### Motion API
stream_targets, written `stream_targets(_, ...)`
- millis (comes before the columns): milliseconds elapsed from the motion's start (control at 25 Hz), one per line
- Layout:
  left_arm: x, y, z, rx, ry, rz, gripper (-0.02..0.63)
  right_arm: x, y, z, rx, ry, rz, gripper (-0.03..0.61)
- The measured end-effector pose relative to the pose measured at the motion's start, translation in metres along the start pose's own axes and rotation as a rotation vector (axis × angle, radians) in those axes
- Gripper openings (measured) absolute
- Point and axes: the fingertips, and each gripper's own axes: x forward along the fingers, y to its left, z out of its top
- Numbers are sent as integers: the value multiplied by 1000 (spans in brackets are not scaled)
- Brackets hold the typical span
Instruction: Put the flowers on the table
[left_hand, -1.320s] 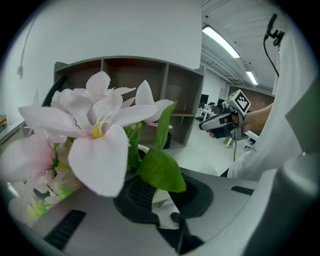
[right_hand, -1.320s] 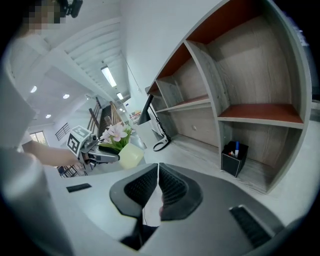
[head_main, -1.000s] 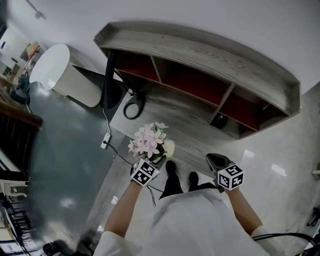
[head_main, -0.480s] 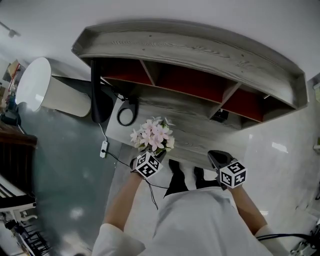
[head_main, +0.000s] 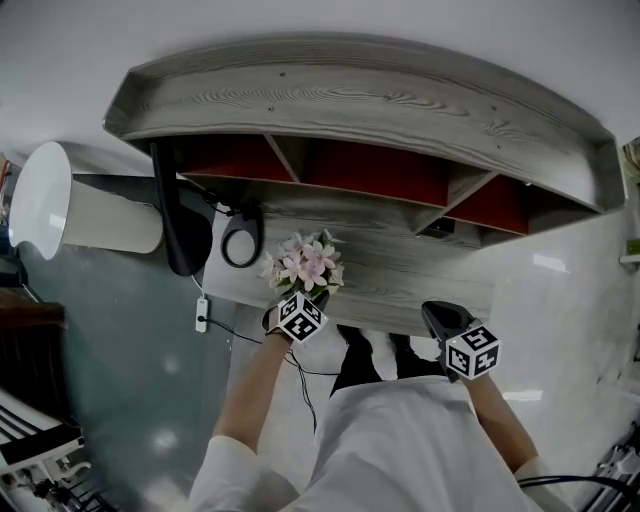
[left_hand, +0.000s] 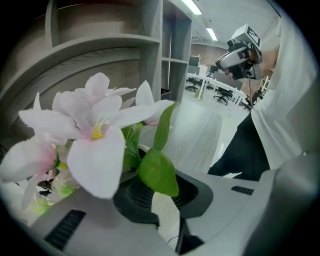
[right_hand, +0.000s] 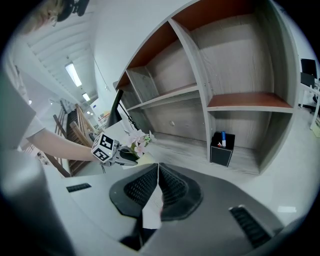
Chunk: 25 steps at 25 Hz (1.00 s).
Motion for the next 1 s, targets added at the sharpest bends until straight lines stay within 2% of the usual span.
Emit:
stream_targets(160, 12, 24, -19, 2, 31, 7, 61, 4, -2, -3, 25, 7, -35, 20)
stream_targets(320, 19, 50, -39, -5, 52, 47, 61, 10, -1, -7, 40, 22, -60, 20)
stream_targets(480, 23, 70, -56, 46, 87, 99, 61, 19, 5, -8, 42, 33, -71, 20)
stream_targets(800, 28, 78, -76, 131, 108, 113, 66, 31, 16, -4, 45, 42, -83, 20)
stream_targets(1000, 34, 76, -77, 158, 110, 110, 67, 33, 18, -4, 49, 42, -98, 20)
